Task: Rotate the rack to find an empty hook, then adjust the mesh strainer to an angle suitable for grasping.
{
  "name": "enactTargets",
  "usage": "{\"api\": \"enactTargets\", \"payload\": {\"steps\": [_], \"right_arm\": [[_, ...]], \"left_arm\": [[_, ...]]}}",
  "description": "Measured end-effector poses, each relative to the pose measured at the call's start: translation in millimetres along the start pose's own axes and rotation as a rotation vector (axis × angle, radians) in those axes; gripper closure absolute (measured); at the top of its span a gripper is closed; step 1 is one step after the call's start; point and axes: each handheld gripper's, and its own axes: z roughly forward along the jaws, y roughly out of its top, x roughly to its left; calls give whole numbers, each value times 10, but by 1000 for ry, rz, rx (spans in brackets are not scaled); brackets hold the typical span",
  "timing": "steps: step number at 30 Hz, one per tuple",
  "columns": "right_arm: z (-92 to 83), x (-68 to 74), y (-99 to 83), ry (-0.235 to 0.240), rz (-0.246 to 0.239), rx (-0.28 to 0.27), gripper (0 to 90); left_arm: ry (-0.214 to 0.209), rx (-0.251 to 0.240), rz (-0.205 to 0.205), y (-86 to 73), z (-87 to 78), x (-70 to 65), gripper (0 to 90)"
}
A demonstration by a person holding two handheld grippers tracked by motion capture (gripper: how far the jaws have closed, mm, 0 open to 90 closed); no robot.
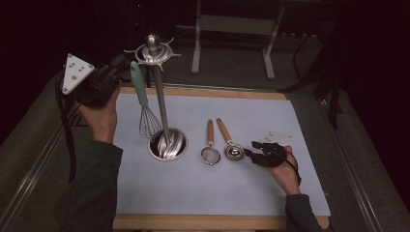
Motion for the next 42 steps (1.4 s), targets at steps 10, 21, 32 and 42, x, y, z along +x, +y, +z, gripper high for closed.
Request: {"api": "enactTargets", "payload": {"steps": [10, 21, 32, 42], "right_arm": [[-3, -10, -9, -4, -1, 1, 513], [-9, -6, -12, -4, -3, 4, 512], [-6, 7, -14, -1, 2, 6, 504], [-13, 2, -15, 1, 5, 1, 506]], "left_arm": [[-2, 47, 8, -204, -68, 67, 900], [-8, 99, 23, -406, -119, 77, 899], [-8, 209, 45, -917, -256, 2, 885], [-17, 318, 13, -1418, -398, 1, 860]]}}
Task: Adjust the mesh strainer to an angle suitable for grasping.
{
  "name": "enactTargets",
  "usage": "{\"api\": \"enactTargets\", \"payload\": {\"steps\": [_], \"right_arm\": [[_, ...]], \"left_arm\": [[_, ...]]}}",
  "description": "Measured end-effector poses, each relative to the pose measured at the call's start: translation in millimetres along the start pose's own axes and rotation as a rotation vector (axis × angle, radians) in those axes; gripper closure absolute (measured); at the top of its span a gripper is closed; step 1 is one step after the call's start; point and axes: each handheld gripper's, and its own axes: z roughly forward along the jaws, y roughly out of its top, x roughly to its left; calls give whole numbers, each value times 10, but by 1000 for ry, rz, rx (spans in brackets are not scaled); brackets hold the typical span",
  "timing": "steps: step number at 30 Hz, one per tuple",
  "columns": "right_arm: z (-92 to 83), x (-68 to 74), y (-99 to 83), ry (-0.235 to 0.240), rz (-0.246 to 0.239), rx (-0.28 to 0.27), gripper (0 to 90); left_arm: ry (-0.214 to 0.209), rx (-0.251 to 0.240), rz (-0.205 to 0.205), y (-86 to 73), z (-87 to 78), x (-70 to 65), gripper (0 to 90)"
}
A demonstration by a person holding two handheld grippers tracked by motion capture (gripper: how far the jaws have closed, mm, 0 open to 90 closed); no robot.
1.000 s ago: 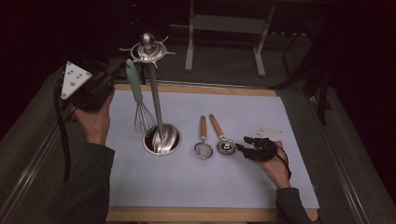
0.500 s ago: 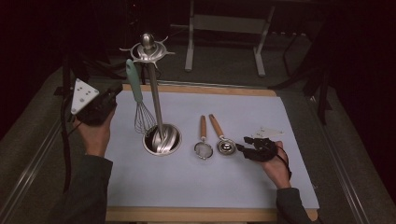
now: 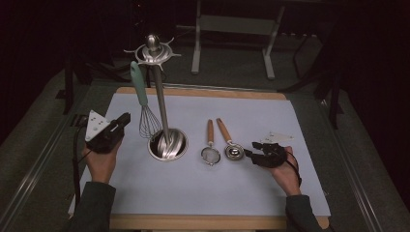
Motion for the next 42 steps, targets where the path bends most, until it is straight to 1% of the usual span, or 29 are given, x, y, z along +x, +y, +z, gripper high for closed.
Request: {"api": "enactTargets", "payload": {"steps": [1, 4, 7, 10, 13, 16, 17, 19, 21, 23, 25, 28, 32, 36, 42], "right_arm": [[2, 2, -1, 0, 0, 1, 505], [8, 10, 1, 2, -3, 2, 505], [10, 17, 3, 4, -4, 3, 504], [14, 18, -1, 5, -1, 3, 504], [18, 24, -2, 5, -1, 5, 504], [26, 37, 7, 7, -4, 6, 504], [34, 47, 13, 7, -2, 8, 505], [47, 65, 21, 8, -8, 13, 505], [61, 96, 38, 11, -15, 17, 505], [77, 133, 65, 15, -24, 18, 505], [98, 171, 96, 22, -30, 19, 506], [145, 231, 155, 33, -41, 20, 506], [236, 296, 243, 37, -60, 41, 506], [341, 346, 324, 46, -69, 53, 508], [542, 399, 424, 53, -68, 71, 509]], "left_arm": [[-3, 10, -2, -42, 3, -1, 856], [-14, 43, -23, -230, 28, -22, 852], [-17, 88, -42, -440, 58, -60, 846], [-19, 115, -59, -599, 57, -92, 832], [-23, 131, -80, -768, 27, -123, 817], [-28, 182, -71, -941, 29, -159, 798], [-29, 189, -70, -980, 32, -168, 787], [-33, 220, -68, -1058, 41, -164, 774], [-37, 232, -74, -1078, 44, -147, 757], [-38, 235, -89, -1091, 45, -135, 722], [-35, 244, -91, -1106, 51, -136, 695], [-31, 248, -82, -1106, 54, -146, 669], [-28, 257, -81, -1108, 64, -149, 656], [-24, 267, -69, -1107, 73, -163, 653], [-22, 270, -69, -1106, 75, -165, 653]]}}
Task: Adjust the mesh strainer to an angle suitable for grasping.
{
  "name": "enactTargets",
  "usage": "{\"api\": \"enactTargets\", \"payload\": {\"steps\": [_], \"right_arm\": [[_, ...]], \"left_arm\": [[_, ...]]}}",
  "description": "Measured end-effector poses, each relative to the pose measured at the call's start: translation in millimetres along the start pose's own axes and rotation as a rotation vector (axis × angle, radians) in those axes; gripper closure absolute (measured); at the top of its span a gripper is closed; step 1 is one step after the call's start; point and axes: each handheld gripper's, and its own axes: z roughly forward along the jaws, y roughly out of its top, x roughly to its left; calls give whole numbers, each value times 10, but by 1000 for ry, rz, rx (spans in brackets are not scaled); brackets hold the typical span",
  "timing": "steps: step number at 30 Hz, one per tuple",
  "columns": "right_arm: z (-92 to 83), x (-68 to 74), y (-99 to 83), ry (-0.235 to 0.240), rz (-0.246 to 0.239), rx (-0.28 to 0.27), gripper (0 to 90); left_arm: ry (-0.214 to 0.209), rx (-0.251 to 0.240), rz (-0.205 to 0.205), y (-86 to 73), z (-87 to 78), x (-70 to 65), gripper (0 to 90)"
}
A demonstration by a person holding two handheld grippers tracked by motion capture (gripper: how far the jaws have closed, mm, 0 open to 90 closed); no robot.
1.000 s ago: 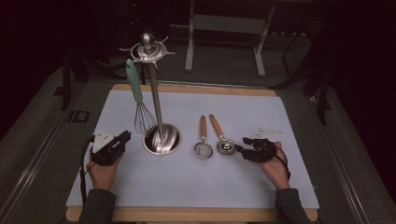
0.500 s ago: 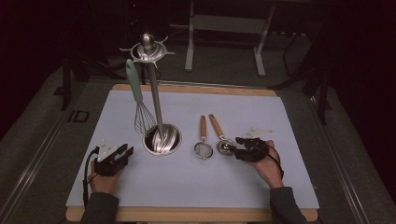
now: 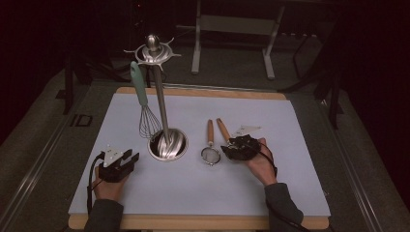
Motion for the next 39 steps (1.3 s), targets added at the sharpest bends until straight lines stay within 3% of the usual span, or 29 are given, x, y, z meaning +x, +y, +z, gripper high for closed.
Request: {"api": "enactTargets", "payload": {"steps": [12, 19, 31, 36, 39], "right_arm": [[353, 63, 278, -20, 21, 42, 506], [523, 73, 382, -36, 66, 63, 482], [805, 35, 409, -59, 175, 113, 469], [874, 77, 405, -73, 158, 145, 479], [849, 63, 380, -74, 186, 157, 507]], "left_arm": [[-4, -1, -9, 0, 2, 12, 648], [-4, 0, -9, 0, 2, 12, 648], [-6, 6, -17, 2, 6, 20, 647], [-6, 8, -15, 3, 7, 19, 648], [-5, 9, -13, 4, 11, 16, 647]]}}
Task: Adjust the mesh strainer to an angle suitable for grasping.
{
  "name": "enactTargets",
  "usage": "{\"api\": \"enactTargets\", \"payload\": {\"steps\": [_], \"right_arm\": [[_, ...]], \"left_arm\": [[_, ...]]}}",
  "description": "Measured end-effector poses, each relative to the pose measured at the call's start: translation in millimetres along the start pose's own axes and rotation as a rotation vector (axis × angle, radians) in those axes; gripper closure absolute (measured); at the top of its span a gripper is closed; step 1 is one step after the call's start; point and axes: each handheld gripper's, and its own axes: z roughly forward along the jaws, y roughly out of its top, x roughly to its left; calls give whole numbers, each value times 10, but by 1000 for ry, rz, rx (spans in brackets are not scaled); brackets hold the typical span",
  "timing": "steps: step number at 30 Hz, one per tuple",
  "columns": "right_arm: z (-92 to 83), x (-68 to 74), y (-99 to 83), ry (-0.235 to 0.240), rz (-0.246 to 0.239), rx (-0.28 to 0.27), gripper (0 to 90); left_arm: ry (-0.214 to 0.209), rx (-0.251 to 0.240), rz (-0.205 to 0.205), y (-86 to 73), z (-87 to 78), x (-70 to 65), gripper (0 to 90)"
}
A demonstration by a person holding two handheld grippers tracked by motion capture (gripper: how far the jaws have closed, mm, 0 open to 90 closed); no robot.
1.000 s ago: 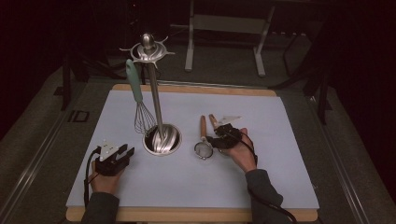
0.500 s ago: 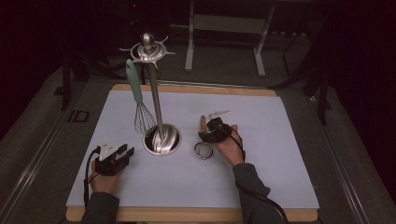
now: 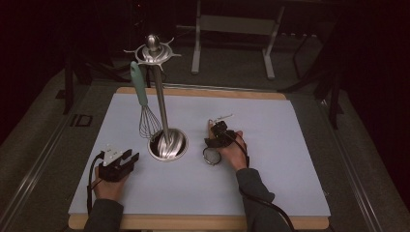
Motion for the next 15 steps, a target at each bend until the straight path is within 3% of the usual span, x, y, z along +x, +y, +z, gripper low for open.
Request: {"api": "enactTargets", "payload": {"steps": [4, 9, 15], "right_arm": [[-61, -28, -37, -2, 22, 11, 561], [-117, -36, -124, 45, 35, 41, 607], [-210, 36, -200, 69, -3, 58, 677]], "left_arm": [[1, 0, 1, 0, 0, -1, 647], [3, 2, 1, 1, 1, -2, 648], [2, 1, 0, 0, 0, -1, 647]]}}
